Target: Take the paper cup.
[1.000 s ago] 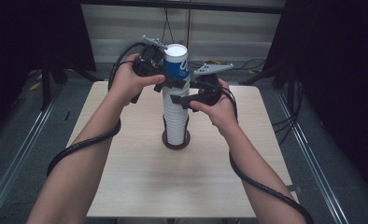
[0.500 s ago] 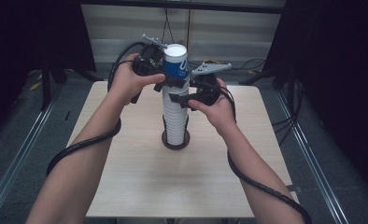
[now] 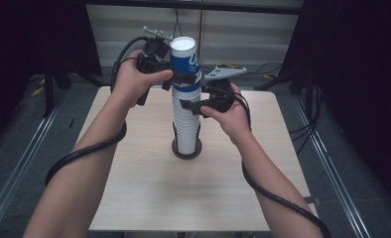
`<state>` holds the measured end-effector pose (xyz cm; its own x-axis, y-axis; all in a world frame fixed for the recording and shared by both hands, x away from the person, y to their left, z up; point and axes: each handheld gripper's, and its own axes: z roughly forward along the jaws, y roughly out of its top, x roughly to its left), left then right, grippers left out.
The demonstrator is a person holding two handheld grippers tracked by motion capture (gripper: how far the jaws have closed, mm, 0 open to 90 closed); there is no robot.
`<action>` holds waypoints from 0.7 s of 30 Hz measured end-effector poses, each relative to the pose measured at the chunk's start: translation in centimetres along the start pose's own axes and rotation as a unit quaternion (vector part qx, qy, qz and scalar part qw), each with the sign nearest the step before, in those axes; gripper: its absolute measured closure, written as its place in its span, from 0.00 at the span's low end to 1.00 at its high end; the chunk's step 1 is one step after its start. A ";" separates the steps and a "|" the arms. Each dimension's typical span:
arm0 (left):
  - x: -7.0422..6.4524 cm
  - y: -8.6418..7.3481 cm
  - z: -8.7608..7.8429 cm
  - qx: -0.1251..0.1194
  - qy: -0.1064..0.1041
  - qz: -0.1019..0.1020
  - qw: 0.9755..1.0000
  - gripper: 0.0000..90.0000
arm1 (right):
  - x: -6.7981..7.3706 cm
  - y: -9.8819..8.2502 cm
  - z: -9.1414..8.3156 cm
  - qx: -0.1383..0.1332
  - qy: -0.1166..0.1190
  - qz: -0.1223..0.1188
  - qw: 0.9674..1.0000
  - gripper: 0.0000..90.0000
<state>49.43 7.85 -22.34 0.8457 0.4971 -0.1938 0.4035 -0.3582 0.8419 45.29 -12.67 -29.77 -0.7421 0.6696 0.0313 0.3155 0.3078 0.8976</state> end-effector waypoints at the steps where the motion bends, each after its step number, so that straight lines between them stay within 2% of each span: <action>1: -0.1 0.1 -0.1 0.000 0.000 0.000 1.000 0.19 | 0.0 0.0 0.0 -0.001 0.000 0.000 1.000 0.18; 6: -0.4 0.5 -0.6 0.001 0.006 0.002 1.000 0.19 | 0.1 0.0 0.0 -0.001 -0.002 0.001 1.000 0.18; 11: -0.5 1.0 -1.0 -0.004 0.007 -0.008 1.000 0.19 | 0.0 -0.1 -0.1 -0.002 -0.001 0.002 1.000 0.18; 16: -0.6 1.3 -1.3 -0.008 0.010 -0.006 1.000 0.19 | 0.1 -0.2 -0.1 -0.005 -0.002 0.002 1.000 0.18; 18: -0.6 1.4 -1.4 -0.012 0.011 -0.012 1.000 0.19 | 0.1 -0.2 -0.1 -0.004 -0.001 0.003 1.000 0.18; 21: -0.7 1.5 -1.5 -0.009 0.011 -0.007 1.000 0.19 | 0.1 -0.2 -0.2 -0.002 -0.002 0.005 1.000 0.18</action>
<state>48.96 8.17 -20.20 0.8321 0.5194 -0.1945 0.4083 -0.3364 0.8486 45.08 -12.77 -29.85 -0.7363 0.6756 0.0372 0.3193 0.2985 0.8994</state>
